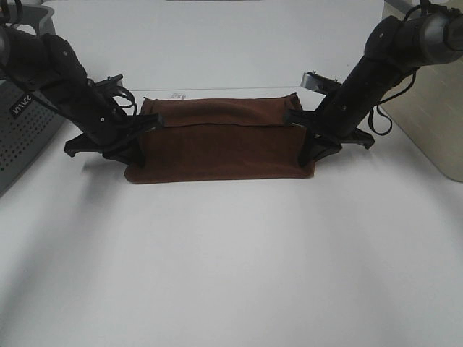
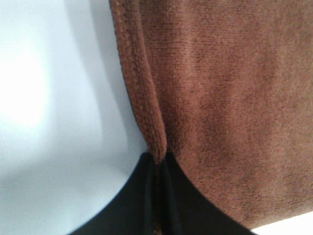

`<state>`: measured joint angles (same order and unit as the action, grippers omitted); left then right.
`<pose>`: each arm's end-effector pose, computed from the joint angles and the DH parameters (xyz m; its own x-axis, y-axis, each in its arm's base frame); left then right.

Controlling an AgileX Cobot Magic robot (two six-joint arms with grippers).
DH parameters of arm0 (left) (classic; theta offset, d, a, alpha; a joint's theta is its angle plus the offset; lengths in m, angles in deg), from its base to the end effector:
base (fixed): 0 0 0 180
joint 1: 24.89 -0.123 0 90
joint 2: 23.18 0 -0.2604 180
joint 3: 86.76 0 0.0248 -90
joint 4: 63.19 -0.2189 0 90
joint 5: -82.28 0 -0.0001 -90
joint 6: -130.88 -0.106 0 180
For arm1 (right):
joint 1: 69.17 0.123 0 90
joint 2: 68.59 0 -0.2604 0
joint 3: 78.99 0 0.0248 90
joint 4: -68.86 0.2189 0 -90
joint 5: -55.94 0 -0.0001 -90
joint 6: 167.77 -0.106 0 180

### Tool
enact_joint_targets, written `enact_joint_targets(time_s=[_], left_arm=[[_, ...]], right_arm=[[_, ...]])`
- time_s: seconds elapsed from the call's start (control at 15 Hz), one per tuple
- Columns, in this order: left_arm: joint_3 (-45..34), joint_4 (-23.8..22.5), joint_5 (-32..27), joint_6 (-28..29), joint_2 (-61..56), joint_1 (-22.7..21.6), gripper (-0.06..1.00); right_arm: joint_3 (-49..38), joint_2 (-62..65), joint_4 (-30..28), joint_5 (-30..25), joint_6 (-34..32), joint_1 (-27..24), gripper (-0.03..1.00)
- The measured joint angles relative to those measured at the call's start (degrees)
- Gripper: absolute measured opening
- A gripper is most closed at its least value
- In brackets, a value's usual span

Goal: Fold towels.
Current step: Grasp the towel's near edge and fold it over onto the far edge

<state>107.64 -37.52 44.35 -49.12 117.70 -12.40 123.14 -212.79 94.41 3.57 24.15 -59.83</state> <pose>0.4088 -0.1195 0.0801 -0.9691 -0.1353 -0.2062 -0.0565 0.9357 -0.3483 0.4129 0.1046 0.0816 -0.9886 -0.0903 -0.1208 -0.1274 0.9288 0.3480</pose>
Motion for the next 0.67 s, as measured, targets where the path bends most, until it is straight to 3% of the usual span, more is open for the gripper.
enact_joint_targets(time_s=[0.27,0.67], left_arm=[[-2.06,-3.04,-3.44,0.00,-3.72,0.06,0.01],[-20.80,-3.21,-3.44,-0.63,-14.21,0.29,0.01]], right_arm=[[-3.04,3.72,-1.60,-2.86,-2.69,0.00,0.00],[-26.13,15.36,-0.40,2.92,-2.18,0.34,0.00]])
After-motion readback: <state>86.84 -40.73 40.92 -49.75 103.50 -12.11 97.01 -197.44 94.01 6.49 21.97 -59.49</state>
